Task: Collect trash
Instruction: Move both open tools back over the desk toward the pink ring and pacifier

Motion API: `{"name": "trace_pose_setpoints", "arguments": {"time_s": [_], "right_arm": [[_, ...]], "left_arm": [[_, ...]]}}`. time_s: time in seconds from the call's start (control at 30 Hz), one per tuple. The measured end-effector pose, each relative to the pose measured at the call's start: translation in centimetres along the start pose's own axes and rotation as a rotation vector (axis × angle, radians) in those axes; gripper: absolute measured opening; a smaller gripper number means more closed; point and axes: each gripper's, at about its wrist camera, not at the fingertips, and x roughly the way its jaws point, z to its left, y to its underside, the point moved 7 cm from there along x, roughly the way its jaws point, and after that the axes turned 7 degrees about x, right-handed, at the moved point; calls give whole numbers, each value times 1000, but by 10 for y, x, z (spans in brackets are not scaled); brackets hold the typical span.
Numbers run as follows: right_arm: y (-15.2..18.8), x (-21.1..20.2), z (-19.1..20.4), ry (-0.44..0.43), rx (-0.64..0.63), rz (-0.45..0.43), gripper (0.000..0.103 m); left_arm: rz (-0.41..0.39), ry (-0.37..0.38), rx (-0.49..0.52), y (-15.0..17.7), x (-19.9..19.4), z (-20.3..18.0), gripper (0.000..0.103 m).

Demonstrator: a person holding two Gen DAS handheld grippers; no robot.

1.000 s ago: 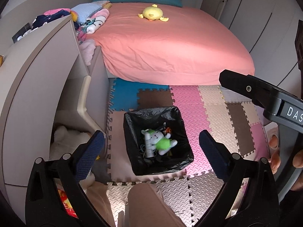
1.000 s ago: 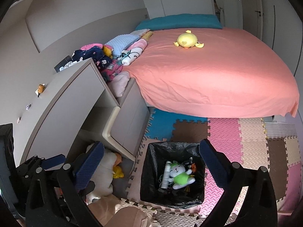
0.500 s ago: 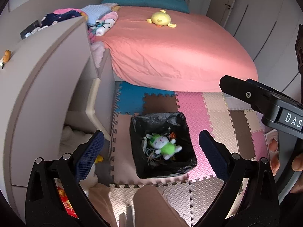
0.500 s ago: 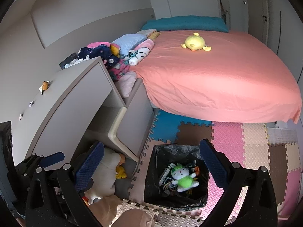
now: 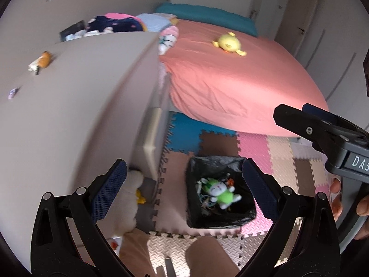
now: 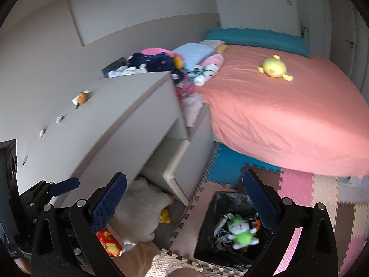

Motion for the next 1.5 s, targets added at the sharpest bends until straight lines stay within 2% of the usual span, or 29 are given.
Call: {"name": "trace_pose_setpoints", "arguments": {"time_s": [0.33,0.67,0.93,1.1,1.23,1.27,1.37,1.4,1.5], "right_arm": [[-28,40,109,-118,-103,37,100],[-32,93,230,-222,-228,134,100],[-38,135,321,-298,-298,191,100],[-42,165,374,-346,-309,218,99],[-43,197,412,-333,-349,268,86],[-42,204,420,-333,-353,283,79],[-40,223,440,-334,-354,318,75],[-40,229,445,-330,-363,323,71],[-38,244,461,-326,-368,347,65]], "left_arm": [[-18,-144,-117,1,-23,125,97],[-25,-313,-314,28,-59,274,97],[-10,-401,-431,44,-72,364,97],[-8,-475,-543,52,-76,426,97],[-12,-505,-648,56,-78,471,90],[-10,-499,-676,57,-77,482,89],[-3,-492,-722,57,-74,501,86],[-2,-488,-729,56,-72,505,84],[9,-494,-739,52,-69,516,75]]}}
